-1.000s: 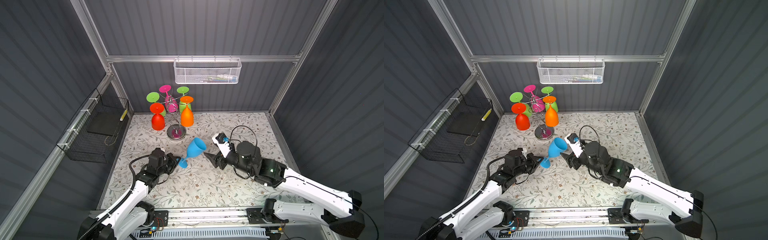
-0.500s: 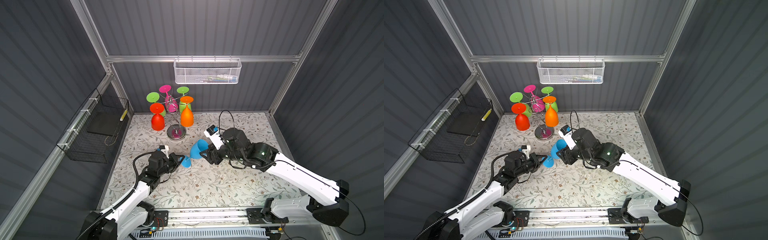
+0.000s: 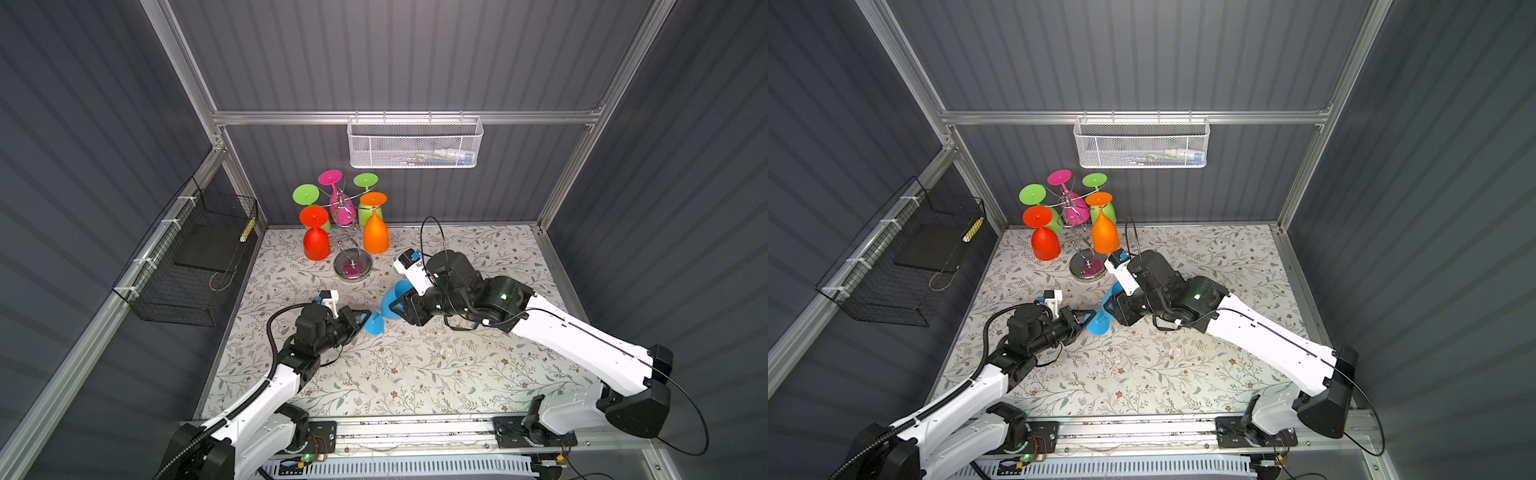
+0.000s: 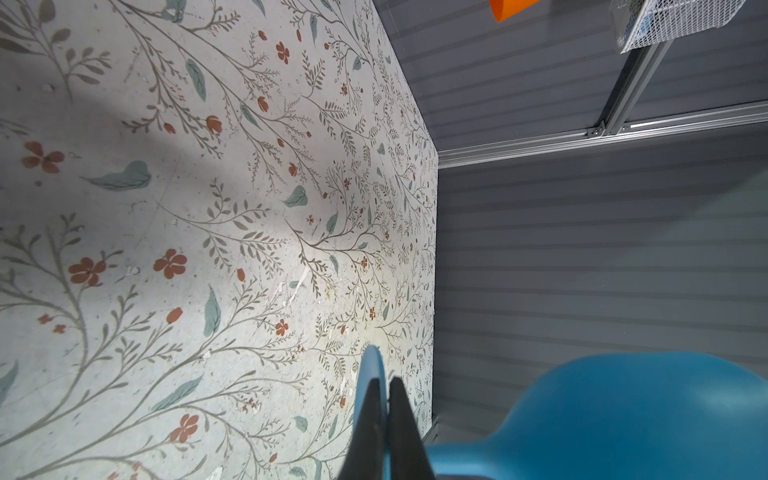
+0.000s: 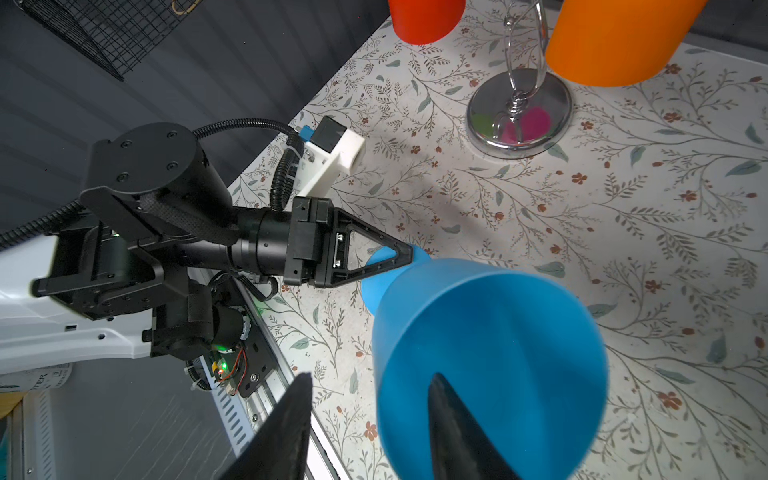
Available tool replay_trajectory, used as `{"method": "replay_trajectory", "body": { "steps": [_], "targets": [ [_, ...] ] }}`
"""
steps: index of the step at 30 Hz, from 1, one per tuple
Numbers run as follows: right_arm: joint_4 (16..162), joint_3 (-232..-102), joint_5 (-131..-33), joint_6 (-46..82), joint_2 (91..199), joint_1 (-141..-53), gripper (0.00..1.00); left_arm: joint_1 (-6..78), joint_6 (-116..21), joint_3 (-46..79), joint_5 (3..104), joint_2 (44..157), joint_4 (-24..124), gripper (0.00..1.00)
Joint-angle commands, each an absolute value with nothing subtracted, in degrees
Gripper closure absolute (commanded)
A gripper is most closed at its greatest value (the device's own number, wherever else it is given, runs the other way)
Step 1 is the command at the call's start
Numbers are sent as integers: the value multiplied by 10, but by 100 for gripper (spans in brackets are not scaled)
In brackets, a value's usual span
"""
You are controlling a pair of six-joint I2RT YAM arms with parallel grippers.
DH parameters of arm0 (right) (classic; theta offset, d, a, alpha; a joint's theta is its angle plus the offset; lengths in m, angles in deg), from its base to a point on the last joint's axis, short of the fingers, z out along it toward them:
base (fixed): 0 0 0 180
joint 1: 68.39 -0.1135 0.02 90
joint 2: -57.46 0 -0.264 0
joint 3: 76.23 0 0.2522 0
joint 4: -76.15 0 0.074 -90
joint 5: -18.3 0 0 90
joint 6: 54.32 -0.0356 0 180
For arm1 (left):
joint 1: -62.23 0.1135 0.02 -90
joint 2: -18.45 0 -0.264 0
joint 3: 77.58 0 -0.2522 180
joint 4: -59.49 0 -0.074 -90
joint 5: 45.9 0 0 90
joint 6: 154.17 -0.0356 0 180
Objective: Take the wine glass off the wine glass rack
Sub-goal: 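Close the right gripper on the blue glass bowl while the left gripper opens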
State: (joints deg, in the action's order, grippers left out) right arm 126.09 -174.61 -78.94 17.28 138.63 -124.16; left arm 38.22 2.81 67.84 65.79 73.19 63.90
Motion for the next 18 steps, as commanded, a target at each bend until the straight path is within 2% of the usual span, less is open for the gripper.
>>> {"method": "replay_trajectory", "body": {
  "steps": [1, 8, 12, 14, 18],
  "targets": [
    [1267, -1766, -799, 166, 1395, -1244, 57, 385, 17, 685, 666, 721, 657, 100],
    [1269, -1771, -790, 162, 1414, -1245, 71, 385, 21, 692, 661, 709, 659, 100],
    [1267, -1774, -785, 157, 1418, -1245, 92, 385, 16, 692, 656, 700, 648, 100],
    [1268, -1774, -779, 156, 1420, -1246, 100, 385, 10, 690, 652, 692, 636, 92],
    [1282, -1776, -758, 152, 1420, -1243, 100, 385, -6, 681, 641, 674, 601, 69]
  ]
}}
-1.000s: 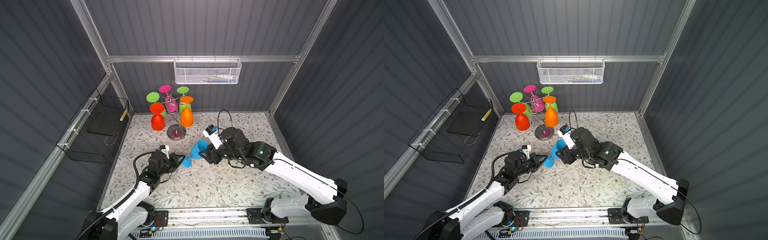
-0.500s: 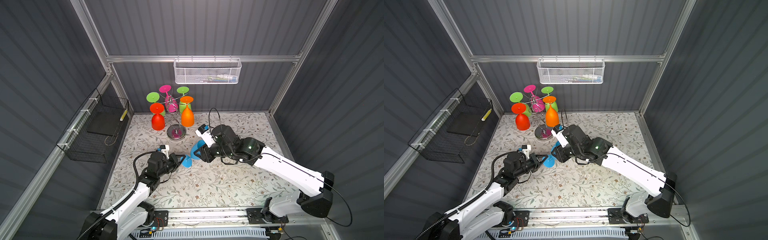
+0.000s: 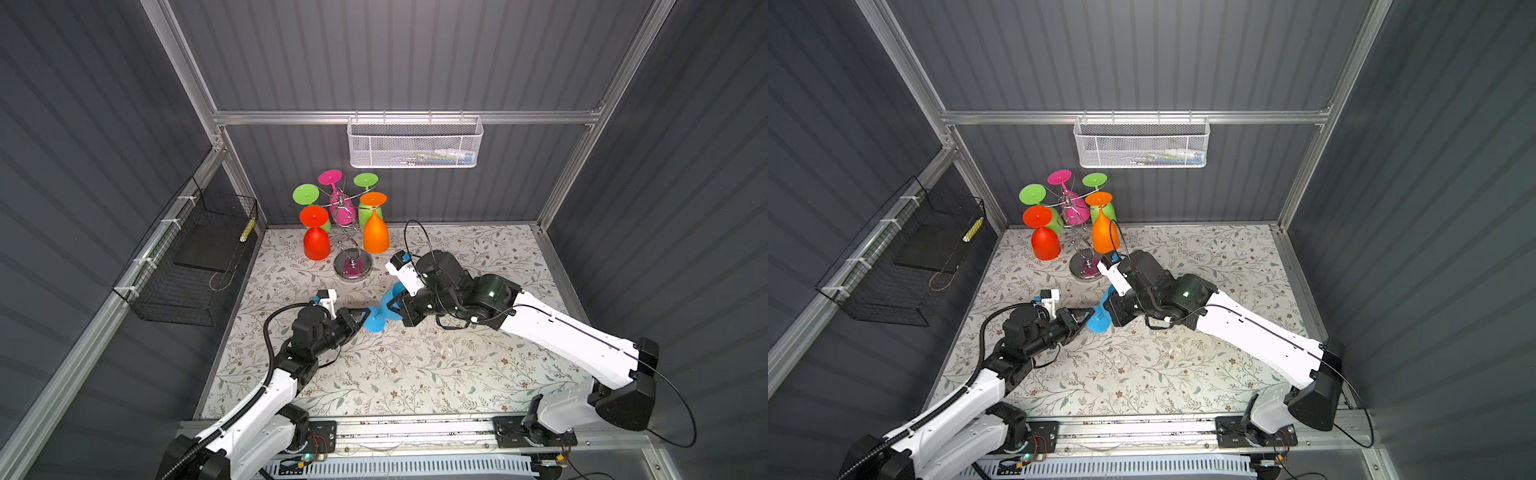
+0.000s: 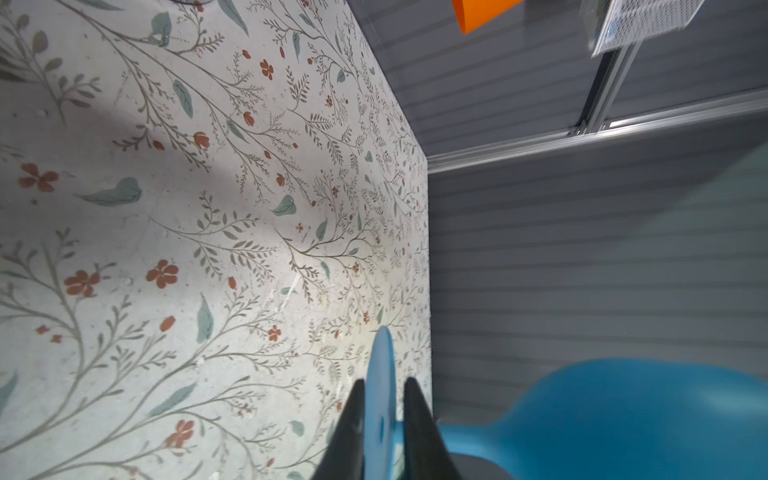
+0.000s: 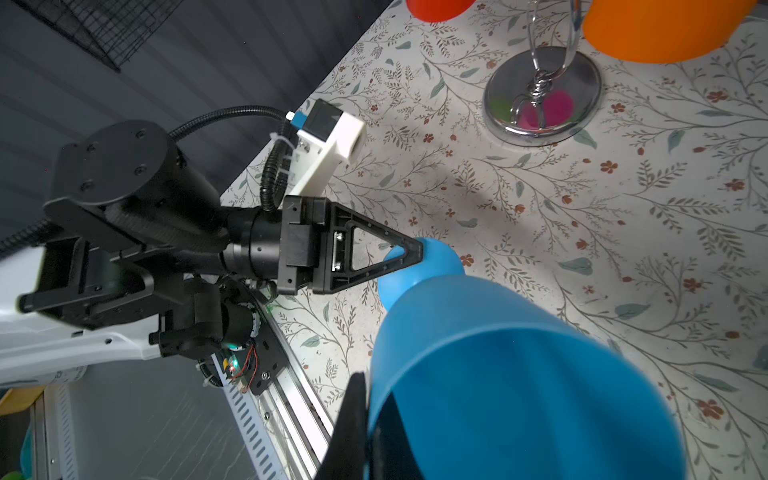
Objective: Take the wine glass off the wine glass rack
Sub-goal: 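Close the right gripper on the blue glass bowl while the left gripper opens, then carry the blue glass with the right gripper to the far table corner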
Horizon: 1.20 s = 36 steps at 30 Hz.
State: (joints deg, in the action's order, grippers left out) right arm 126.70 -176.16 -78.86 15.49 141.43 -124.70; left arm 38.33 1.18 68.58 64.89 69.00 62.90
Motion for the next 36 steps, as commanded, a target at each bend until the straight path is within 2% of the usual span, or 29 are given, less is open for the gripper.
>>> {"method": "replay_trajectory", "body": {
  "steps": [1, 5, 9, 12, 20, 24, 36],
  "targets": [
    [1287, -1778, -754, 150, 1419, -1240, 100, 385, -9, 679, 638, 671, 593, 60],
    [1317, -1778, -718, 145, 1416, -1215, 100, 385, -24, 669, 633, 653, 557, 33],
    [1361, -1776, -684, 147, 1408, -1150, 100, 385, -45, 658, 617, 640, 520, 16],
    [1384, -1774, -671, 156, 1406, -1078, 100, 385, -66, 650, 617, 641, 496, 8],
    [1409, -1808, -654, 193, 1455, -907, 100, 384, -110, 633, 658, 680, 486, 6],
    [1402, -1842, -678, 203, 1502, -838, 100, 384, -132, 632, 670, 704, 493, 6],
    [1434, -2019, -727, 235, 1674, -690, 100, 382, -227, 616, 680, 769, 522, 7]
  ]
}}
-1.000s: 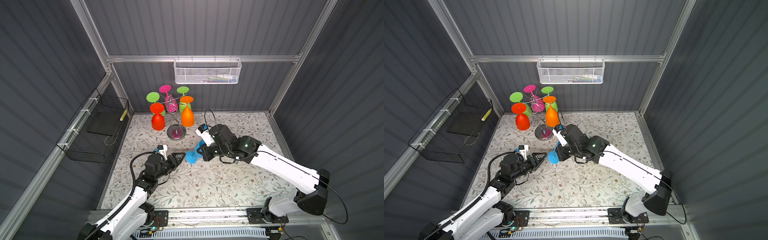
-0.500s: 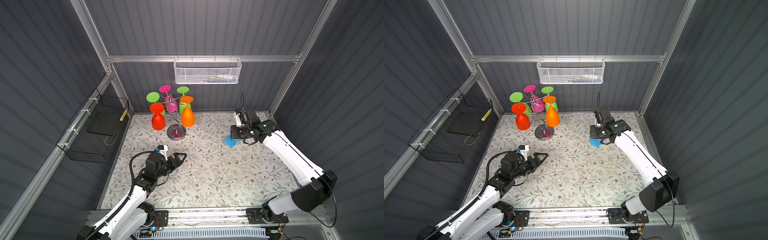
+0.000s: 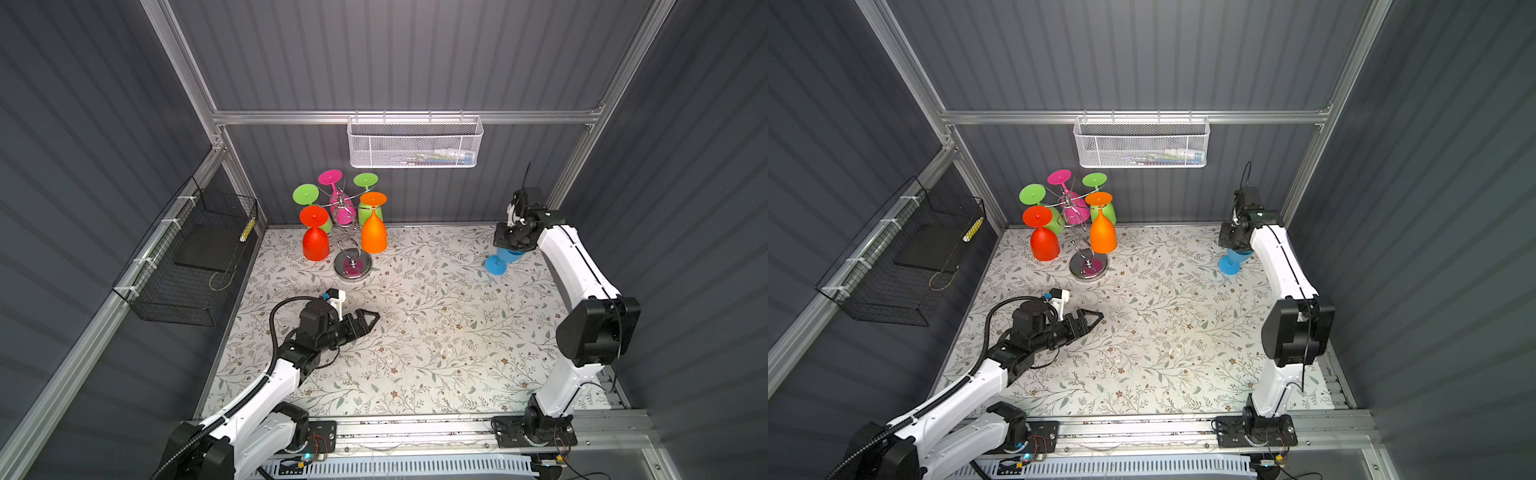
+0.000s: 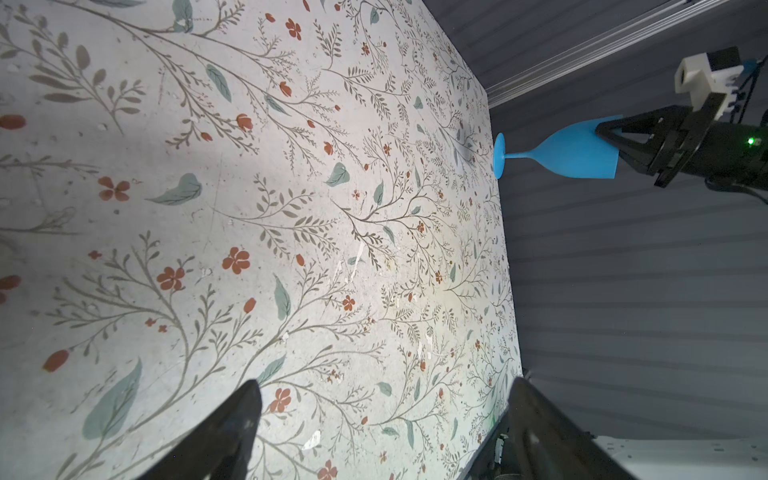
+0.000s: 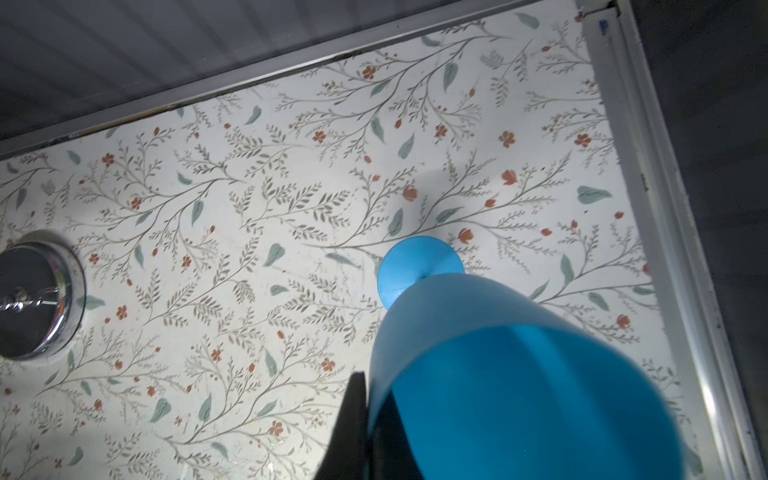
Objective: Take the wine glass off the wine glass rack
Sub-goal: 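Carry the blue glass with the right gripper to the far table corner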
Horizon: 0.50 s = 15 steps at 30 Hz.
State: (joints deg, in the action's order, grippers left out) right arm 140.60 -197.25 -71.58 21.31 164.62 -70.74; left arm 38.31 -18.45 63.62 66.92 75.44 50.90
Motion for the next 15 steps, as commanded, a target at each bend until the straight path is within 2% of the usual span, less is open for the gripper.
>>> {"method": "replay_trajectory", "body": {
  "steps": [1, 15],
  "targets": [
    [1440, -2033, -729, 240, 1689, -682, 100, 382, -231, 614, 677, 776, 521, 7],
    [1494, -2241, -705, 275, 1864, -633, 100, 380, -252, 598, 667, 829, 537, 7]
  ]
}}
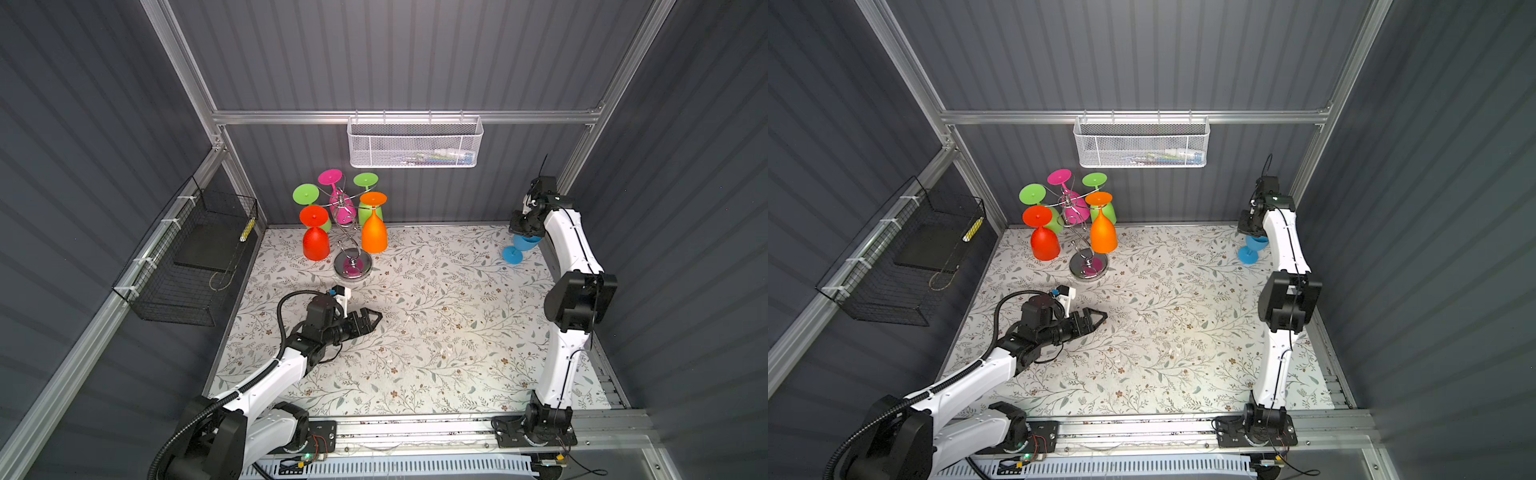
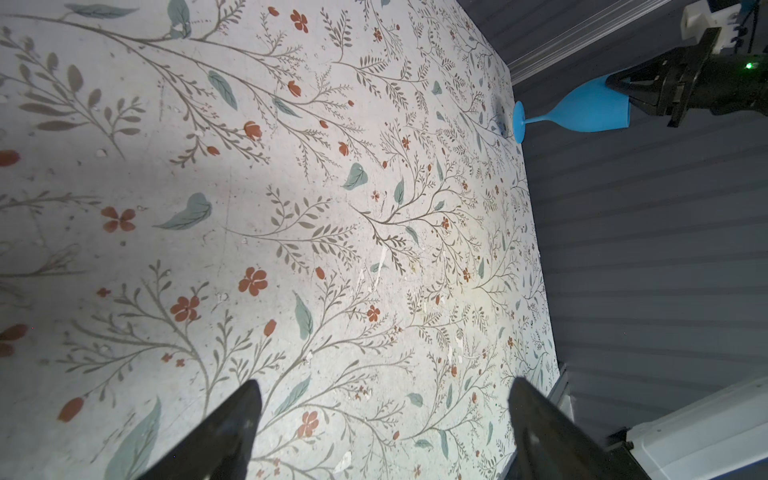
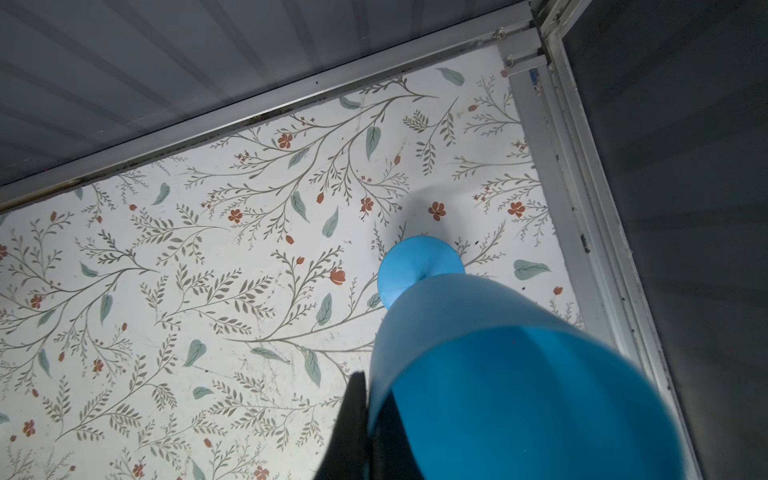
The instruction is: Take the wine glass off the wine glass rack
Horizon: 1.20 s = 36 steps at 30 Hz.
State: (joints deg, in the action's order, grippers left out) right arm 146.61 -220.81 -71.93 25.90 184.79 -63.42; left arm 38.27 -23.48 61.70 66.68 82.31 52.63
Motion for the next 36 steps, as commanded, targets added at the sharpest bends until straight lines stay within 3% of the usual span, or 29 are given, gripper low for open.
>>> {"method": "replay_trajectory", "body": {
  "steps": [1, 13, 23, 30, 36],
  "targets": [
    [1496, -2248, -706, 277, 1872, -633, 100, 380, -250, 598, 667, 831, 537, 7],
    [1503, -2260, -719, 285, 1897, -623, 89, 379, -252, 577, 662, 839, 523, 7],
    [1509, -2270, -709, 294, 1874, -619, 54, 378, -257, 554, 652, 810, 480, 6],
    [1503, -2262, -717, 276, 1806, -621, 41, 378, -271, 533, 616, 754, 383, 6],
    [1425, -2123, -715, 259, 1675, -634, 32, 378, -269, 518, 587, 700, 301, 5]
  ]
}}
